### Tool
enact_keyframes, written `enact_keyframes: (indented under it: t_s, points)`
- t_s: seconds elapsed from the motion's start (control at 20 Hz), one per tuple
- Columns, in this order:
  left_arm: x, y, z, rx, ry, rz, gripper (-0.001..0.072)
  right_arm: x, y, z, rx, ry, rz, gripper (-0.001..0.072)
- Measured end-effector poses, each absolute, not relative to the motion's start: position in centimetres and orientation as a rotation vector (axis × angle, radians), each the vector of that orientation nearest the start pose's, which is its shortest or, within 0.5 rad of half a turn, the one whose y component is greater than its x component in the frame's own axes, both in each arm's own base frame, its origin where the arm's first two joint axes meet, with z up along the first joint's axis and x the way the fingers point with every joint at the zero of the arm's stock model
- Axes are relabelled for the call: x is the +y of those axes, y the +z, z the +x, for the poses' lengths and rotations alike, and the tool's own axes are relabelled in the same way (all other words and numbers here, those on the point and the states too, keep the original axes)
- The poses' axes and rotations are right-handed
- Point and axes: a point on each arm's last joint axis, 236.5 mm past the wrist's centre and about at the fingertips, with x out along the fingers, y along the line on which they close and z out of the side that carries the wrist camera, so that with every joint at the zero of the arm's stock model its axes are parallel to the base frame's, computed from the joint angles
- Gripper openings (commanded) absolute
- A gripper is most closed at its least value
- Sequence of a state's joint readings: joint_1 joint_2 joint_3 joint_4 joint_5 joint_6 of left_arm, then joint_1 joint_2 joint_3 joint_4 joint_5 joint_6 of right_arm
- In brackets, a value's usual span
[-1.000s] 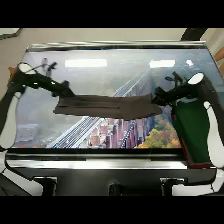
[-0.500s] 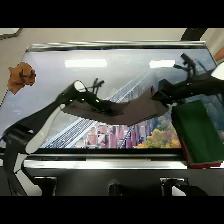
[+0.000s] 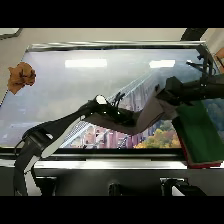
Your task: Fold the shirts.
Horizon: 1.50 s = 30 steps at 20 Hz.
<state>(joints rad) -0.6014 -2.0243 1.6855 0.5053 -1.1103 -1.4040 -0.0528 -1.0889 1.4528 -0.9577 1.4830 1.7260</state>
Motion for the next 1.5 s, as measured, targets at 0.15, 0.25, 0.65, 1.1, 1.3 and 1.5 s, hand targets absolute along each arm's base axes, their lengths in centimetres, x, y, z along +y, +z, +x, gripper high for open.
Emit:
enact_keyframes:
  t_s: [0.15,0.25,0.65,1.1,1.3,1.5]
  points:
    - [-41.5,-0.5,39.5,1.366,-0.947,-0.558,0.0026,13.5,19.5,35.9,1.099,0.433,0.604,0.0048]
    - [-36.0,3.9,44.1,1.22,-0.869,-0.56,0.0026,16.4,18.7,37.3,1.107,0.502,0.628,0.0048]
    - [-9.6,26.1,48.7,0.628,-0.511,-0.549,0.0026,33.2,9.6,42.4,1.201,0.718,0.869,0.0051]
    - [-3.8,33.1,42.2,0.485,-0.385,-0.399,0.0027,36.6,4.2,43.5,1.29,0.807,1.067,0.0654]
    - [-3.4,31.9,41.9,0.514,-0.369,-0.39,0.0027,26.1,2.4,43.9,1.37,0.623,0.845,0.0617]
    - [-3.3,31.3,41.9,0.527,-0.363,-0.385,0.0027,16.8,-3.5,40.2,1.584,0.334,0.643,0.0617]
